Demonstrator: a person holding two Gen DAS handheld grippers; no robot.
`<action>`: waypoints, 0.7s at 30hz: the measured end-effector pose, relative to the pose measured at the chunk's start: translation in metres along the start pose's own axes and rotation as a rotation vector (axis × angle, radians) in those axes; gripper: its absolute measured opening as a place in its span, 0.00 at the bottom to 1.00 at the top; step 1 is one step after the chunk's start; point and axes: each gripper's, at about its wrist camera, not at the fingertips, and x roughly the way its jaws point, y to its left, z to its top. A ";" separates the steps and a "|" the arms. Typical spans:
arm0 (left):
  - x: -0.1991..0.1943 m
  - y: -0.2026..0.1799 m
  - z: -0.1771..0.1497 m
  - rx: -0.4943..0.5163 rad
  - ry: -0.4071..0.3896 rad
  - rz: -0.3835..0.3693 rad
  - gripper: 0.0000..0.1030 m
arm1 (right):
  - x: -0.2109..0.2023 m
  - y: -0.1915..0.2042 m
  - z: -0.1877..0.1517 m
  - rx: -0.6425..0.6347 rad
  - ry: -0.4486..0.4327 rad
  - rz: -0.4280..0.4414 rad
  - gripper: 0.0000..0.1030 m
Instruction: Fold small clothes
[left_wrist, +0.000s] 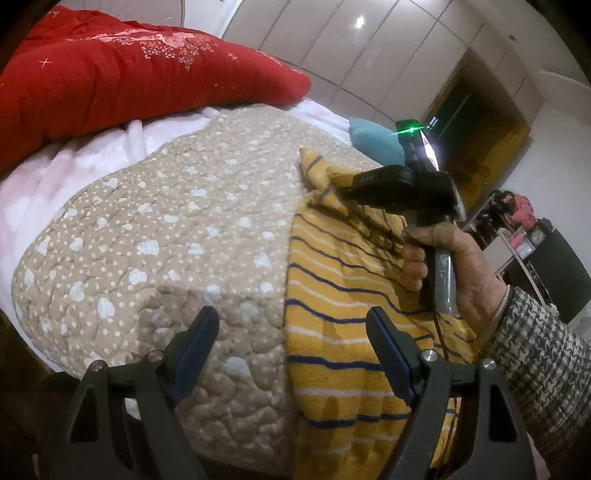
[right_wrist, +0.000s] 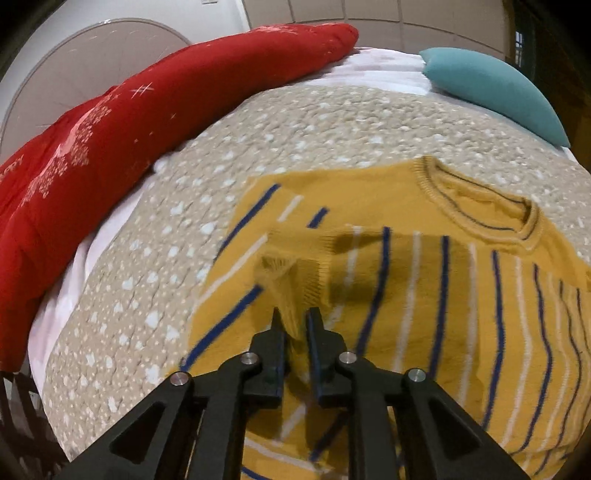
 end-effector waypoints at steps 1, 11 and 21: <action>0.001 0.000 0.000 -0.001 0.002 0.004 0.78 | 0.001 0.003 -0.001 -0.004 0.000 0.011 0.24; -0.016 -0.016 -0.003 0.031 -0.007 0.051 0.78 | -0.052 0.008 -0.020 0.021 -0.014 0.317 0.26; -0.018 -0.025 -0.006 0.041 0.027 0.058 0.78 | -0.191 -0.112 -0.119 0.170 -0.187 0.232 0.56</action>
